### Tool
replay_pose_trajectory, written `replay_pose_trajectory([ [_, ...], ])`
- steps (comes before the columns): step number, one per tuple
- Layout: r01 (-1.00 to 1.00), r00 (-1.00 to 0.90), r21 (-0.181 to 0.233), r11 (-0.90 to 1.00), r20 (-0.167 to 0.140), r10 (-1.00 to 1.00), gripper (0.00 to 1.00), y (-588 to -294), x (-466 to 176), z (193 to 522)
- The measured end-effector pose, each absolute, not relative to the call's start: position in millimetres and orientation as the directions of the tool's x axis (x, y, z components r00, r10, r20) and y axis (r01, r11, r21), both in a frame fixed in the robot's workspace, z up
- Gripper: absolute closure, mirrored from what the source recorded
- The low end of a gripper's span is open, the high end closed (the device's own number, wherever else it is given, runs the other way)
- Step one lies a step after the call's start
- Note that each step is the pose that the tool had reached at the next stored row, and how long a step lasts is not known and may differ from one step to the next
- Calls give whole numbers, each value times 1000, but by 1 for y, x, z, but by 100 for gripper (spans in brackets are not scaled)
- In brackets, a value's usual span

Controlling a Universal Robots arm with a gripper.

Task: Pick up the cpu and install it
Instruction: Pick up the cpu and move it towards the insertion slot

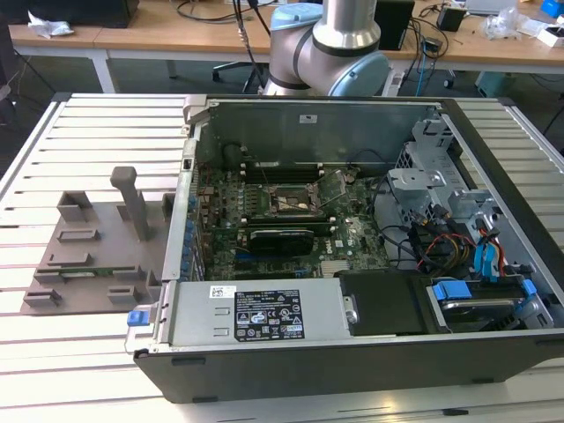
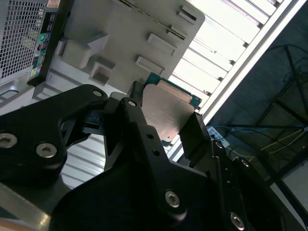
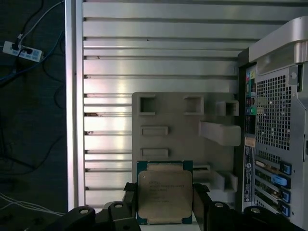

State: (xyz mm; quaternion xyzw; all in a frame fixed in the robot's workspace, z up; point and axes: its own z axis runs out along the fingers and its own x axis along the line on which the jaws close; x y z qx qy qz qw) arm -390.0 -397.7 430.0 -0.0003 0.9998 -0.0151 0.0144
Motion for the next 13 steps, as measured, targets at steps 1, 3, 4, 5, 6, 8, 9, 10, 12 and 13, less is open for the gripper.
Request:
replay_pose_trajectory([
  [1, 0, -1000, -30, 1000, -29, -1, 45, -398, -390, 432],
  [3, 0, -1000, -30, 1000, -29, -1, 45, -398, -390, 434],
  [4, 0, -1000, -30, 1000, -29, -1, 45, -398, -390, 436],
  [5, 0, -1000, -30, 1000, -29, -1, 45, -398, -390, 437],
  [6, 0, -1000, -30, 1000, -29, -1, 45, -398, -390, 438],
  [8, 0, -1000, -30, 1000, -29, -1, 45, -398, -390, 442],
  [9, 0, -1000, -30, 1000, -29, -1, 45, -398, -390, 443],
  [10, 0, -1000, -30, 1000, -29, -1, 45, -398, -390, 444],
  [12, 0, -1000, -30, 1000, -29, -1, 45, -398, -390, 447],
  [13, 0, -1000, -30, 1000, -29, -1, 45, -398, -390, 448],
])
